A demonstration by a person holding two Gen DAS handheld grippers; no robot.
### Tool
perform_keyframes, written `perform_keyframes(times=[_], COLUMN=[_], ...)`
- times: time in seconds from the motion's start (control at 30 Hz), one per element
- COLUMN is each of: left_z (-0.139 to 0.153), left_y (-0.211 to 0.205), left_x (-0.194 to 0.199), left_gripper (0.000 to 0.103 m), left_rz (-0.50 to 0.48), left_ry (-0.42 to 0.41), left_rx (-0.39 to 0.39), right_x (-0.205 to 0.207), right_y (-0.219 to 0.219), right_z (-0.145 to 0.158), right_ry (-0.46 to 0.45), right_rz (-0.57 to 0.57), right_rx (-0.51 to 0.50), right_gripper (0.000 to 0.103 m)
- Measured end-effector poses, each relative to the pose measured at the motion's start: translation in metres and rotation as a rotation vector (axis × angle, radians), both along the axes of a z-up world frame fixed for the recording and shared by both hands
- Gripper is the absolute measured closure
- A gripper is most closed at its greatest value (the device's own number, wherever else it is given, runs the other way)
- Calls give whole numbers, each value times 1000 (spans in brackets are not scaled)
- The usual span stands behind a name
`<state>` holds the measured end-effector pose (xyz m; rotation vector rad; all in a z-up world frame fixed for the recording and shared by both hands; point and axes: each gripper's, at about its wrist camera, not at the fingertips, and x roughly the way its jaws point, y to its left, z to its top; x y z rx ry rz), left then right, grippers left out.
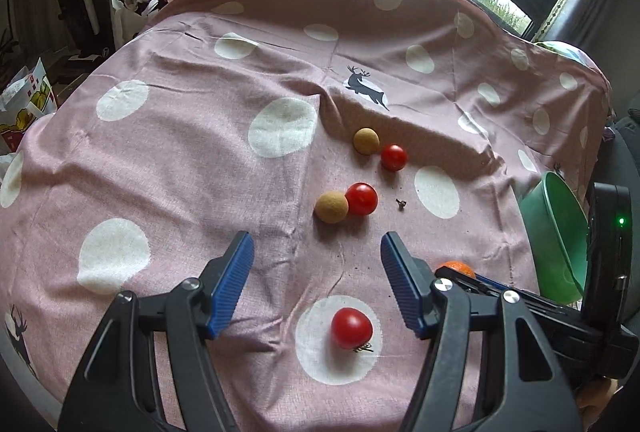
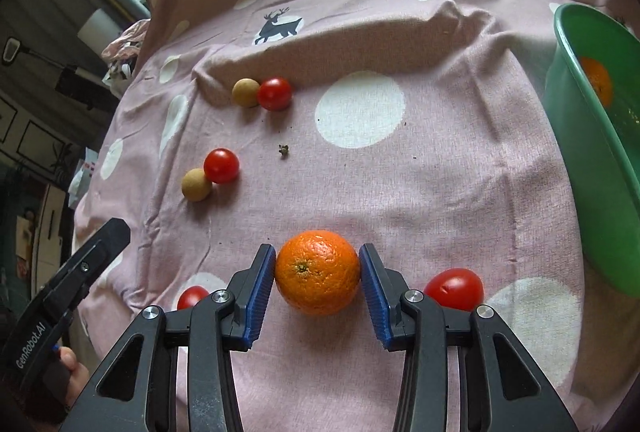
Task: Organize fruits
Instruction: 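Close the right gripper on the small orange, then lift the small orange with the right gripper and carry it over the bowl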
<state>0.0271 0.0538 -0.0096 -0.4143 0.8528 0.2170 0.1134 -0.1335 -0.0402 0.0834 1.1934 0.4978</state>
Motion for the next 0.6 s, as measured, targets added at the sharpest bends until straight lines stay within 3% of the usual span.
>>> perform_keyframes(times=[0.2, 0.33, 0.6], left_z=[-2, -2, -14], left_y=[-17, -32, -69], left_x=[4, 8, 20], left_gripper=[38, 39, 41], left_rz=[-58, -116, -254], left_ry=[0, -8, 20], left_rx=[-10, -31, -110], right_x=[0, 1, 12], right_y=[-13, -25, -38], right_z=[14, 26, 18], right_ry=[-38, -91, 4], right_rz=[-25, -60, -90], right_rx=[76, 146, 203], right_gripper=[59, 47, 47])
